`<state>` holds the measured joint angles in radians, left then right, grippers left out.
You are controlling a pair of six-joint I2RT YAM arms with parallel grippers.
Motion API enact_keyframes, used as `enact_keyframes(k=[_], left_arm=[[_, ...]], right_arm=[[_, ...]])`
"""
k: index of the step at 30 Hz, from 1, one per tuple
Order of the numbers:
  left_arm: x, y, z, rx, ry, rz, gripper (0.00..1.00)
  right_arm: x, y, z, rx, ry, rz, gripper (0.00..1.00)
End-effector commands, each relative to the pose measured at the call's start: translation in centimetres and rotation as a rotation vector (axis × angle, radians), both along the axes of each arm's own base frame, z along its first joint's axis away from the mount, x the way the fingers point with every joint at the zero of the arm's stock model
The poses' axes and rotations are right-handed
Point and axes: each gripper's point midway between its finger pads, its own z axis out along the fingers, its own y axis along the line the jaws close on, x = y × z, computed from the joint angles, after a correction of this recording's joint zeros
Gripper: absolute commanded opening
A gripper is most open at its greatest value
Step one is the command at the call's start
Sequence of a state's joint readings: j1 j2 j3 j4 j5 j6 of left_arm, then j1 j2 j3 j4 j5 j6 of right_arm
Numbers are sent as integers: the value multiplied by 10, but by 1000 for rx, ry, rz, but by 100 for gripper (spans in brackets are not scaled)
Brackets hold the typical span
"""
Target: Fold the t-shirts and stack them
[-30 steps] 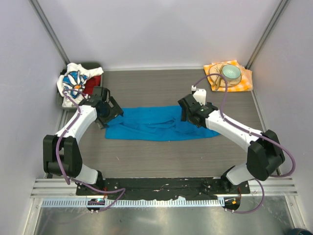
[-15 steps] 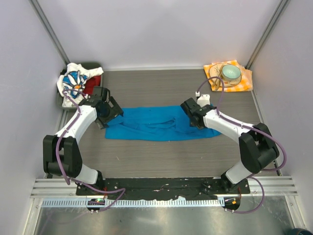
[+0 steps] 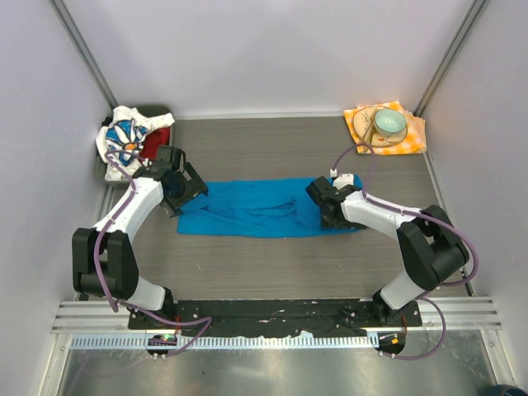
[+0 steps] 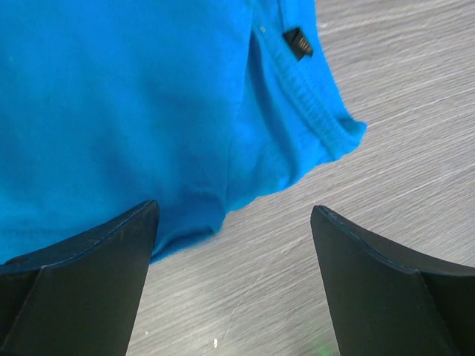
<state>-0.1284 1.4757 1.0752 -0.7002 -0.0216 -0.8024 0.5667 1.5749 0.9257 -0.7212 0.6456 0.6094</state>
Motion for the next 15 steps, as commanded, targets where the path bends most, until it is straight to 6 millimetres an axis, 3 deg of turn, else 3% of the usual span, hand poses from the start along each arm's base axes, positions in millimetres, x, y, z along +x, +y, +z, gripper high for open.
enact_keyframes(k=[1, 5, 8, 12, 14, 15], left_arm=[[1, 0, 12, -15, -47, -4, 100], [-2, 0, 11, -16, -47, -4, 100], [-3, 0, 12, -15, -53, -6, 100], [-3, 1, 11, -12, -52, -8, 100], [-3, -1, 11, -19, -51, -10, 100], [-3, 0, 11, -19, -51, -9, 100]], right_arm=[[-9, 16, 5, 87, -15, 4, 89], [-21, 22, 5, 77, 12, 22, 89], [-20, 25, 16, 91, -25, 17, 89], [1, 28, 50, 100, -158, 2, 89], [15, 35, 55, 124, -193, 8, 90], [20, 48, 53, 191, -176, 30, 90]])
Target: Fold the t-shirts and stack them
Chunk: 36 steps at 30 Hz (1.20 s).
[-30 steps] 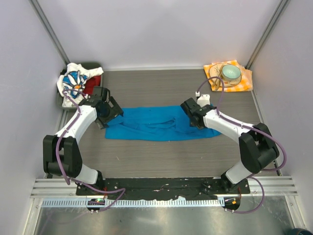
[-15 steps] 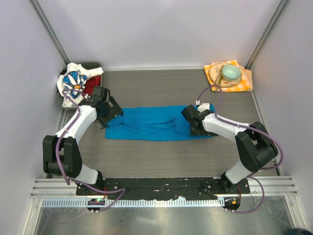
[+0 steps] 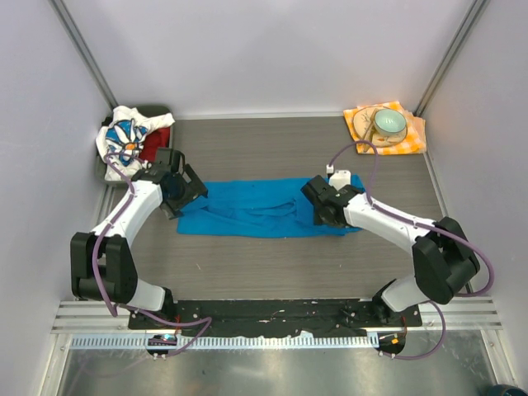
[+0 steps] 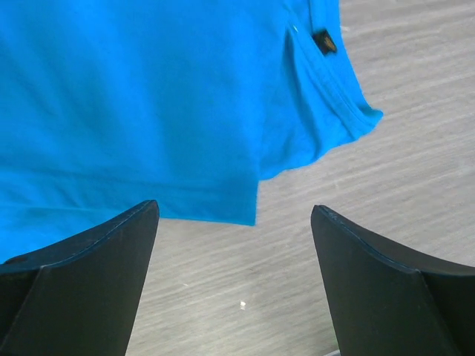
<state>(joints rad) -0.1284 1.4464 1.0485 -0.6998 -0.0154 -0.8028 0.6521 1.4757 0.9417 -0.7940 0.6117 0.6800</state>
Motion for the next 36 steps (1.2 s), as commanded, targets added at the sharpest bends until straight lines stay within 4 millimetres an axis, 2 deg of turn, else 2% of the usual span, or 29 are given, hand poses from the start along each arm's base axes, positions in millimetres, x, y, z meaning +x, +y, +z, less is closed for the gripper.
enact_keyframes(k=[1, 3, 4, 7, 8, 13, 14, 16, 21, 27, 30, 36], left_arm=[[5, 0, 12, -13, -52, -6, 100], [5, 0, 14, -11, -58, -11, 100], [5, -6, 16, -37, -60, -34, 100], [3, -11, 24, -56, -68, -79, 100], [2, -11, 27, -54, -70, -85, 100], [-2, -13, 48, -57, -122, -126, 100], [-2, -12, 51, -51, -127, -129, 100], [-6, -10, 54, -37, -129, -141, 100], [-10, -9, 55, -25, -137, -165, 100], [-9, -6, 53, -10, -137, -176, 100], [-6, -7, 51, -12, -135, -177, 100], [-2, -7, 48, -10, -123, -171, 100]], right_arm=[[52, 34, 28, 204, -157, -2, 91], [63, 49, 18, 326, -153, 30, 99], [80, 61, 21, 443, -199, 36, 100], [104, 70, 22, 541, -267, 24, 100], [111, 68, 15, 535, -260, 17, 100], [154, 68, 22, 556, -366, -2, 100], [158, 67, 13, 560, -351, -8, 100], [170, 70, 15, 572, -363, -15, 100], [185, 76, 7, 579, -362, -14, 100], [195, 74, 14, 572, -387, -13, 100], [198, 73, 10, 554, -383, -12, 100], [196, 77, -27, 563, -305, -41, 100]])
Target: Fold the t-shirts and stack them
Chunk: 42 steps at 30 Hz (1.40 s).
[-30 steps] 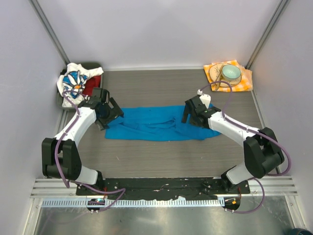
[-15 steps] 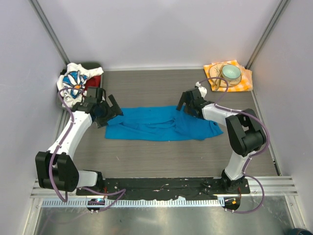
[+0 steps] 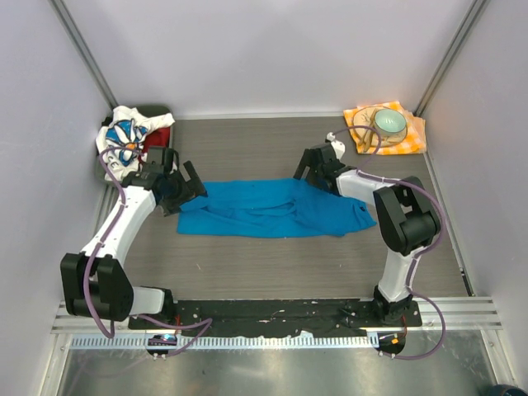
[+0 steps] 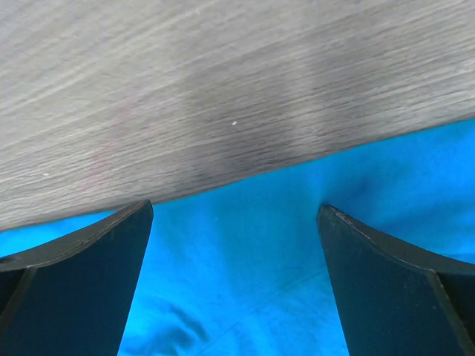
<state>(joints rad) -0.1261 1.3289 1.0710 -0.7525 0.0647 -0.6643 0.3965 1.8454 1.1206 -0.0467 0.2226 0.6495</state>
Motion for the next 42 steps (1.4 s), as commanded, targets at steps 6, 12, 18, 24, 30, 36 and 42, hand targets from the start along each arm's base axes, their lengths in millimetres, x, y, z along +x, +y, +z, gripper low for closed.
enact_keyframes(k=[6, 12, 18, 24, 30, 36, 42], left_arm=[[13, 7, 8, 14, -26, 3, 100], [12, 9, 4, 18, -14, 10, 100], [11, 13, -1, 22, 4, 18, 100], [7, 8, -18, -16, 34, 48, 100], [10, -2, -45, -91, 70, 111, 100], [14, -8, -53, -147, -38, 206, 100], [18, -5, -56, -110, -64, 226, 100]], right_arm=[[15, 9, -40, 22, 53, -19, 100], [45, 38, -63, 95, 96, 13, 100], [91, 93, -89, 247, 167, 95, 100], [146, 144, -84, 422, 152, 148, 100], [180, 178, -30, 570, -19, 265, 100], [180, 150, 117, 493, -439, 299, 100], [152, 129, 213, 376, -610, 356, 100]])
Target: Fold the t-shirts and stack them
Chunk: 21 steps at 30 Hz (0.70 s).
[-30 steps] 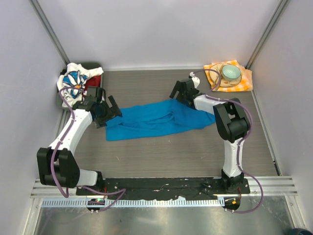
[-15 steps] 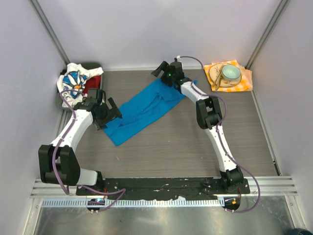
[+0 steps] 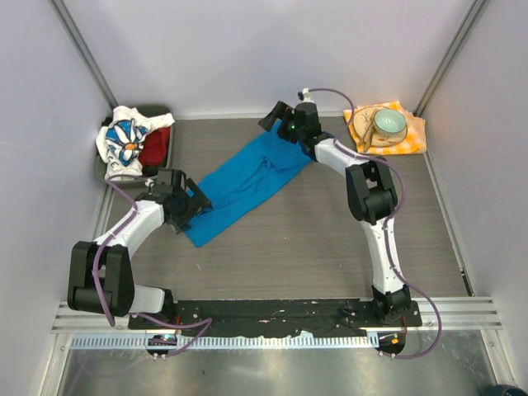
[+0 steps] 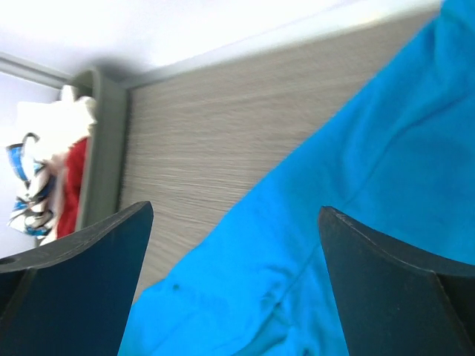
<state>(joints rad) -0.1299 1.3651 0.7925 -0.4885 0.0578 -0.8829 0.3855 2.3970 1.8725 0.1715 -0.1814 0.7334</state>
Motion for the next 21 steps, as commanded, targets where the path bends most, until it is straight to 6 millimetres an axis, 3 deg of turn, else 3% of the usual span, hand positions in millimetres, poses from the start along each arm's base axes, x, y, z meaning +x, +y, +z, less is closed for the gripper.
enact_keyframes(k=[1, 6, 7, 8, 15, 16, 21], left_arm=[[31, 0, 23, 1, -145, 46, 100], [32, -1, 10, 37, -122, 56, 100], [31, -8, 7, 40, -117, 39, 100], [30, -11, 4, 43, -112, 36, 100], [7, -48, -20, 81, -67, -36, 100], [-2, -54, -26, 94, -54, -57, 100], [-32, -72, -39, 107, -39, -95, 100]], right_arm=[[-21, -15, 178, 6, -372, -5, 100], [-59, -30, 216, -22, -437, 4, 100], [-64, -35, 208, -41, -424, -4, 100], [-74, -39, 223, -41, -448, -6, 100], [-106, -59, 227, -97, -429, -20, 100], [-111, -62, 217, -113, -406, -20, 100], [-135, -79, 213, -141, -379, -47, 100]])
